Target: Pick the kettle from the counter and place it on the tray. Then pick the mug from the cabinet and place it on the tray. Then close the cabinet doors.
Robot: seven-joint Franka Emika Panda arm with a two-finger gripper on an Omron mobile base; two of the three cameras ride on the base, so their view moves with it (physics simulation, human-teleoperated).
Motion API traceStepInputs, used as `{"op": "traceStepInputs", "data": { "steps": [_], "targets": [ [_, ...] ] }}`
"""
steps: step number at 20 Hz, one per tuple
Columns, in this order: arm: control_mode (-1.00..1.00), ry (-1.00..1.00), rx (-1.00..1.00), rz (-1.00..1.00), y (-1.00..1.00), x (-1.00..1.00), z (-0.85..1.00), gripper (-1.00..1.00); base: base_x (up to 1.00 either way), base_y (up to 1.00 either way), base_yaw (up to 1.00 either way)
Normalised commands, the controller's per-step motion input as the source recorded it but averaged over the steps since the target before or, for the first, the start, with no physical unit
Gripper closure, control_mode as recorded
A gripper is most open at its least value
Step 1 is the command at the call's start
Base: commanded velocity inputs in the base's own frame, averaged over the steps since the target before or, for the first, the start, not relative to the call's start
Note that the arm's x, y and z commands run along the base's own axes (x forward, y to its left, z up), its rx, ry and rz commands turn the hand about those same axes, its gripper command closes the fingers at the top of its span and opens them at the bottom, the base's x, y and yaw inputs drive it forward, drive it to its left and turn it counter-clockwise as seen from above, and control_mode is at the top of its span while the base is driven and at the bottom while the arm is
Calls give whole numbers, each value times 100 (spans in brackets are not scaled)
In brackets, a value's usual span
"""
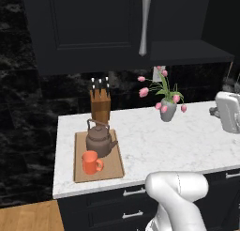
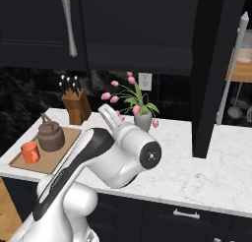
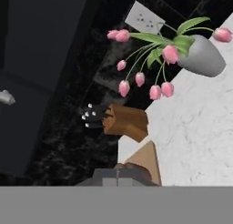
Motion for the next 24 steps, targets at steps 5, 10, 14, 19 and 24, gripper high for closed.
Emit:
{"op": "traceStepInputs", "data": {
  "steps": [5, 10, 14, 19, 24],
  "targets": [
    [-100, -9, 27, -5, -15, 0, -32, 100, 0, 0, 0],
    [-100, -2, 24, -4, -28, 0, -9, 100, 0, 0, 0],
    [-100, 2, 21, -5, -37, 5, -8, 100, 0, 0, 0],
    [-100, 6, 14, -6, -52, 1, -5, 100, 0, 0, 0],
    [-100, 1, 13, -1, -64, 0, -10, 100, 0, 0, 0]
  ]
}}
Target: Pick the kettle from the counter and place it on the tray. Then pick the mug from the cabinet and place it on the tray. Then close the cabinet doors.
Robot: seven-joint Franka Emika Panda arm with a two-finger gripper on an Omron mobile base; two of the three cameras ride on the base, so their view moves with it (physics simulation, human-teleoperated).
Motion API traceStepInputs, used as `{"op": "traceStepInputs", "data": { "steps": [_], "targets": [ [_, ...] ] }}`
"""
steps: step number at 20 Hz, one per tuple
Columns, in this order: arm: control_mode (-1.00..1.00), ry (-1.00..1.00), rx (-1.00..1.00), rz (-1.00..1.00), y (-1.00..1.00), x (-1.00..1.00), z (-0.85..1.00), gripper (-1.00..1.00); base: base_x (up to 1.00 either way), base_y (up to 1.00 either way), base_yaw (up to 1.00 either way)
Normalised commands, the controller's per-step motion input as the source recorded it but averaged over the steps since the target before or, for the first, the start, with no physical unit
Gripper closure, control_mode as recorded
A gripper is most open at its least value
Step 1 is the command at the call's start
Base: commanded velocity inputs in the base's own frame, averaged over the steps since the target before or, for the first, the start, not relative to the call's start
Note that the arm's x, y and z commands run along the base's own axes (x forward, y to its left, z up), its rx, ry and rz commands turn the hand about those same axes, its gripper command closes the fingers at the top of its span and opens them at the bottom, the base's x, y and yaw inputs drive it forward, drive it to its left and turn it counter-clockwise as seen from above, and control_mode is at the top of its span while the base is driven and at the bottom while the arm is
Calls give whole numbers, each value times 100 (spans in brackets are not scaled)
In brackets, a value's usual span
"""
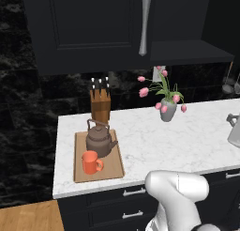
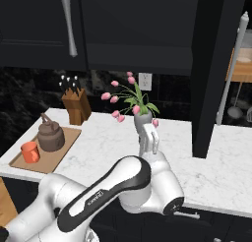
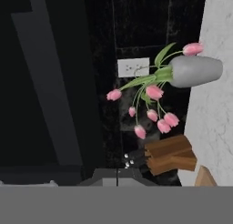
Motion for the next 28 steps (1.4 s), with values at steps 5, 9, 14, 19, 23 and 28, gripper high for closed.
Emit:
{"op": "traceStepInputs", "data": {
  "steps": [5, 9, 14, 19, 23, 28],
  "targets": [
    [-100, 1, 16, 0, -61, 0, -21, 100, 0, 0, 0],
    [-100, 0, 25, 0, -60, 0, -5, 100, 0, 0, 0],
    [-100, -3, 27, 0, -61, -3, 0, 100, 0, 0, 0],
    [-100, -7, 23, 0, -48, 0, 0, 100, 0, 0, 0],
    [-100, -6, 23, 0, -42, 0, 0, 100, 0, 0, 0],
    [-100, -8, 25, -2, -53, 0, 7, 100, 0, 0, 0]
  ]
}}
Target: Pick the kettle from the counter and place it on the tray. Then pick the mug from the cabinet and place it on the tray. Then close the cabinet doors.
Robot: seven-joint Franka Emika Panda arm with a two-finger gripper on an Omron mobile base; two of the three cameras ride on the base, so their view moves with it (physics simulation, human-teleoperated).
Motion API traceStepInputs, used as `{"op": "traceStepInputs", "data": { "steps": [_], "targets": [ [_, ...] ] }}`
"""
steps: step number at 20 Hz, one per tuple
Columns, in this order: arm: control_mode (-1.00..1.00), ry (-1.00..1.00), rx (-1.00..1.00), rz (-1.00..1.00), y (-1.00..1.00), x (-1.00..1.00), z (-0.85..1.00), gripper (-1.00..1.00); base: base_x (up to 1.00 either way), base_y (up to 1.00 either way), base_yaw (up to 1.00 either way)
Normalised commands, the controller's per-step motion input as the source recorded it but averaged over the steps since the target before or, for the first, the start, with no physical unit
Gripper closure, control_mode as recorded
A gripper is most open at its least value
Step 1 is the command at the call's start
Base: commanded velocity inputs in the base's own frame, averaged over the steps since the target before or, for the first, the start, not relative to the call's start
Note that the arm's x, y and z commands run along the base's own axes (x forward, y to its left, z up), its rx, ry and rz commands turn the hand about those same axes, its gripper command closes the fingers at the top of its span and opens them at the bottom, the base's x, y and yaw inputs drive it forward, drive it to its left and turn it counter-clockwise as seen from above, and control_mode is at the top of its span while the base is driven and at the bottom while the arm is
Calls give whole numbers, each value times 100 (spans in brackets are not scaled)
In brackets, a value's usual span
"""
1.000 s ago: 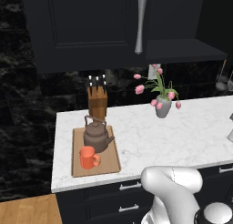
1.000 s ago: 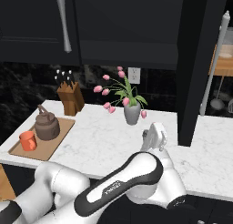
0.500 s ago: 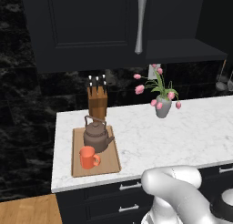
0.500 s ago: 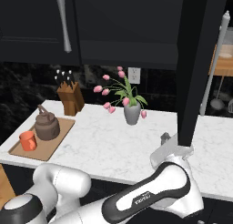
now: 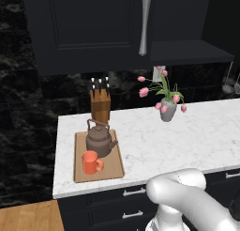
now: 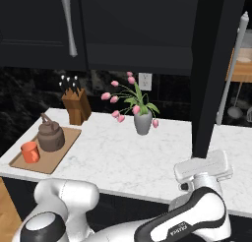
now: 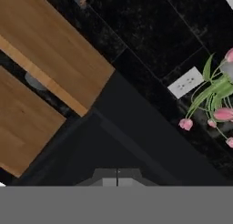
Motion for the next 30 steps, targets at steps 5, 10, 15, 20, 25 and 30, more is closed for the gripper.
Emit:
{"op": "traceStepInputs", "data": {
  "steps": [5, 10, 15, 20, 25, 30],
  "targets": [
    [-100, -9, 26, -2, -54, 0, 14, 100, 0, 0, 0],
    [-100, -7, 22, -1, -47, 0, 12, 100, 0, 0, 0],
    [-100, -12, 17, 0, -46, 0, 8, 100, 0, 0, 0],
    [-100, -20, 16, 0, -19, 0, 29, 100, 0, 0, 0],
    [-100, -27, 8, 0, 0, 0, 47, 100, 0, 0, 0],
    [-100, -26, 1, 0, 0, -3, 60, 100, 0, 0, 0]
  ]
}}
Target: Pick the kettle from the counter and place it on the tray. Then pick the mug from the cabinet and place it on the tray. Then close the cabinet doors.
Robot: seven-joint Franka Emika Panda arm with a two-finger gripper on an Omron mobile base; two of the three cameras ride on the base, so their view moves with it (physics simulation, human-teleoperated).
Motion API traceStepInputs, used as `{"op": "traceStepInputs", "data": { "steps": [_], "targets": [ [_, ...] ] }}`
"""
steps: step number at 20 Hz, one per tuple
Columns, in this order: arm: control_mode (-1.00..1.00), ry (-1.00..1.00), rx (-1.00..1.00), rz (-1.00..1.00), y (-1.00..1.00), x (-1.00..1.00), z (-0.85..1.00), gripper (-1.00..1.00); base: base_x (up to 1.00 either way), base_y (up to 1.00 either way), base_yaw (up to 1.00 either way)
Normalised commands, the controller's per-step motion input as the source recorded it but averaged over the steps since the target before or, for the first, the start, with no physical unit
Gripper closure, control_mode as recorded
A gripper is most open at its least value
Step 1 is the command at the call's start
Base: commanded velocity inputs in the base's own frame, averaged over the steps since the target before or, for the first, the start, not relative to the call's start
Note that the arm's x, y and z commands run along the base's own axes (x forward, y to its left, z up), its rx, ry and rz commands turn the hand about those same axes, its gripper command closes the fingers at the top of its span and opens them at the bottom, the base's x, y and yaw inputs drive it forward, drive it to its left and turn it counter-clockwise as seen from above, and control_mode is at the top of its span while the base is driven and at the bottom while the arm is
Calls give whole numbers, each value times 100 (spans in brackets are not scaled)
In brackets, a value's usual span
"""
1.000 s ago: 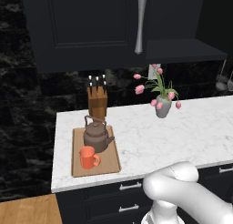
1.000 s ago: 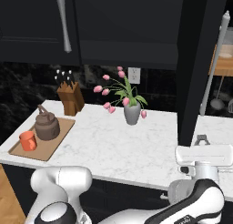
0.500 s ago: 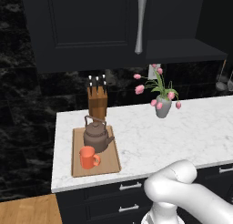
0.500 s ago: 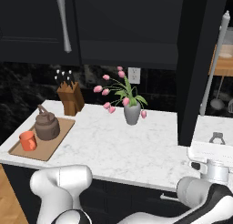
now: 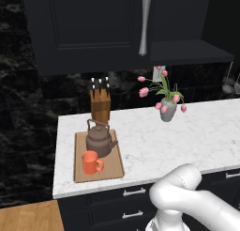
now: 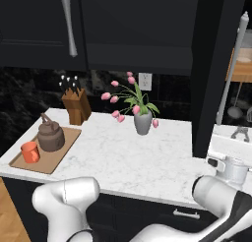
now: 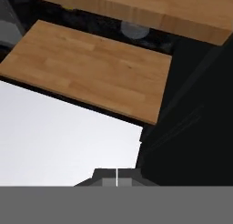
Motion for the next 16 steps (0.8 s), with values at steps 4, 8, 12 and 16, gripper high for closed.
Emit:
{"op": "traceStepInputs", "data": {
  "steps": [4, 8, 12, 16],
  "targets": [
    [-100, -14, -1, -4, 10, -24, 29, 100, 0, 0, 0],
    [-100, -1, -12, -12, 16, -46, 29, 100, 0, 0, 0],
    [-100, 0, -14, -13, 21, -53, 46, 100, 0, 0, 0],
    [-100, 0, -18, -12, 38, -52, 44, 100, 0, 0, 0]
  ]
}}
